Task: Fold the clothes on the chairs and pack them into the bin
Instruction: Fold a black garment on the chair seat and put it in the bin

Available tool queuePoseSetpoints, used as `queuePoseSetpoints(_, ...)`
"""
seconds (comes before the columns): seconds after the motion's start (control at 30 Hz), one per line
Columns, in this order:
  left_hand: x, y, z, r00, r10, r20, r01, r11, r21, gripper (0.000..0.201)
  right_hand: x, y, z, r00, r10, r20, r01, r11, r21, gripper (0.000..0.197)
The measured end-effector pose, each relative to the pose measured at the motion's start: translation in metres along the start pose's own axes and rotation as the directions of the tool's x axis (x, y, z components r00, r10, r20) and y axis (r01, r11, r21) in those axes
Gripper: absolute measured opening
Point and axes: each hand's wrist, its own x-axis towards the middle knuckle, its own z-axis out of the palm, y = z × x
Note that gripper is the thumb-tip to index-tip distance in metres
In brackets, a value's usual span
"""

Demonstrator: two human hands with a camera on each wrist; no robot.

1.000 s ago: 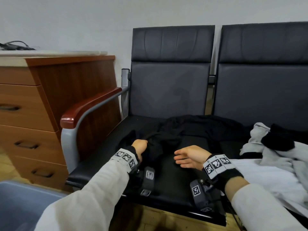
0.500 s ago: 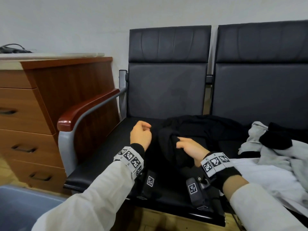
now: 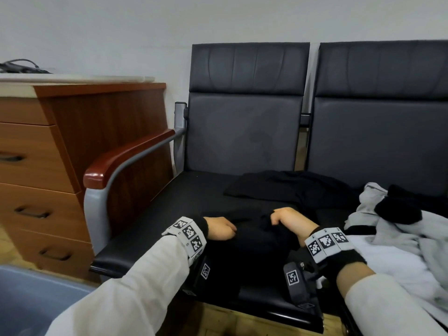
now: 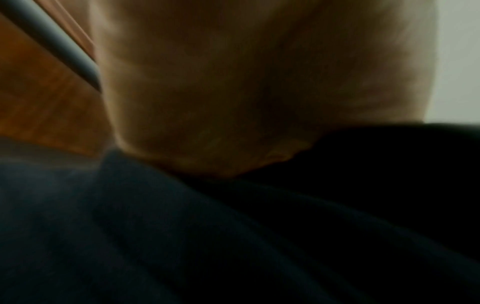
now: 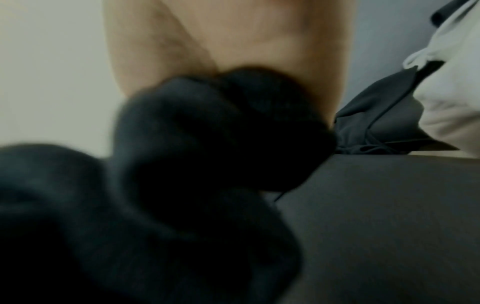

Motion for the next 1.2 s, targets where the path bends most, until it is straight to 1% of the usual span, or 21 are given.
queuePoseSetpoints(0.07,-0.003,-0.011,-0.006,0.992,-0.115,-0.055,0.115,0.993,-0.004,0.031,0.005,0.009,-0.008,0.985,0.030,-0.169,-0.002,0.986,0.165,0.009)
queuePoseSetpoints(0.1,-0.006,-0.018,-0.009,0.975,-0.163,-0.150,0.161,0.987,-0.022,0.031,0.007,0.012,-0.010,0.965,0.025,-0.261,0.044,0.966,0.254,0.012)
queuePoseSetpoints(0.13,-0.008,-0.025,-0.014,0.931,-0.210,-0.297,0.202,0.978,-0.060,0.031,0.010,0.015,-0.011,0.934,0.003,-0.357,0.121,0.938,0.326,0.017)
queuePoseSetpoints(0.17,-0.011,-0.031,-0.020,0.837,-0.250,-0.487,0.215,0.968,-0.127,0.030,0.012,0.016,-0.012,0.886,-0.025,-0.462,0.209,0.913,0.351,0.016)
queuePoseSetpoints(0.2,-0.016,-0.035,-0.028,0.681,-0.278,-0.677,0.184,0.960,-0.209,0.028,0.014,0.018,-0.014,0.825,-0.042,-0.563,0.286,0.891,0.353,0.016)
queuePoseSetpoints(0.27,-0.030,-0.037,-0.046,0.286,-0.236,-0.929,-0.011,0.968,-0.250,0.020,0.007,0.013,-0.019,0.730,-0.071,-0.679,0.399,0.852,0.340,0.027)
queuePoseSetpoints(0.3,-0.037,-0.035,-0.054,0.133,-0.187,-0.973,-0.089,0.976,-0.200,0.016,0.006,0.012,-0.023,0.713,-0.074,-0.698,0.417,0.845,0.336,0.035)
queuePoseSetpoints(0.33,-0.044,-0.034,-0.059,0.051,-0.152,-0.987,-0.138,0.978,-0.158,0.014,0.006,0.012,-0.025,0.705,-0.068,-0.706,0.416,0.846,0.334,0.039)
queuePoseSetpoints(0.37,-0.049,-0.033,-0.062,0.040,-0.143,-0.989,-0.172,0.974,-0.148,0.013,0.006,0.010,-0.024,0.724,-0.044,-0.689,0.397,0.843,0.364,0.036)
queuePoseSetpoints(0.4,-0.051,-0.034,-0.061,0.092,-0.162,-0.982,-0.186,0.967,-0.177,0.014,0.009,0.011,-0.022,0.763,-0.004,-0.647,0.367,0.826,0.427,0.026)
queuePoseSetpoints(0.47,-0.051,-0.042,-0.054,0.256,-0.216,-0.942,-0.167,0.950,-0.263,0.020,0.013,0.014,-0.015,0.863,0.106,-0.494,0.246,0.767,0.593,0.017)
queuePoseSetpoints(0.57,-0.045,-0.061,-0.044,0.481,-0.310,-0.820,0.060,0.945,-0.322,0.026,0.013,0.017,-0.007,0.940,0.244,-0.237,-0.006,0.709,0.705,0.019)
queuePoseSetpoints(0.63,-0.040,-0.077,-0.040,0.614,-0.449,-0.649,0.220,0.887,-0.406,0.035,0.011,0.021,-0.007,0.958,0.247,-0.147,-0.128,0.823,0.554,0.020)
queuePoseSetpoints(0.67,-0.037,-0.084,-0.039,0.640,-0.517,-0.569,0.248,0.839,-0.484,0.040,0.013,0.024,-0.009,0.952,0.249,-0.175,-0.163,0.902,0.401,0.023)
queuePoseSetpoints(0.77,-0.035,-0.096,-0.040,0.654,-0.633,-0.415,0.129,0.633,-0.763,0.049,0.006,0.020,-0.013,0.960,0.184,-0.213,-0.189,0.982,-0.003,0.026)
queuePoseSetpoints(0.87,-0.040,-0.098,-0.047,0.692,-0.657,-0.299,-0.019,0.398,-0.917,0.031,-0.007,0.015,-0.011,0.982,0.177,0.060,-0.141,0.913,-0.384,0.028)
queuePoseSetpoints(0.97,-0.041,-0.101,-0.053,0.752,-0.626,-0.208,-0.095,0.209,-0.973,0.019,-0.008,0.020,-0.012,0.948,0.193,0.253,-0.022,0.833,-0.553,0.051)
queuePoseSetpoints(1.03,-0.037,-0.109,-0.054,0.760,-0.622,-0.188,-0.109,0.163,-0.981,0.020,-0.007,0.024,-0.010,0.948,0.183,0.262,0.039,0.746,-0.665,0.062)
queuePoseSetpoints(1.1,-0.035,-0.113,-0.053,0.726,-0.656,-0.208,-0.120,0.177,-0.977,0.040,0.000,0.031,-0.005,0.975,0.096,0.199,0.081,0.683,-0.726,0.046)
queuePoseSetpoints(1.13,-0.035,-0.113,-0.053,0.682,-0.690,-0.242,-0.140,0.201,-0.970,0.046,0.004,0.036,-0.003,0.986,0.030,0.162,0.092,0.715,-0.693,0.031)
queuePoseSetpoints(1.2,-0.036,-0.113,-0.054,0.603,-0.738,-0.305,-0.214,0.219,-0.952,0.038,0.009,0.042,-0.005,0.993,-0.077,0.088,0.110,0.863,-0.493,0.017)
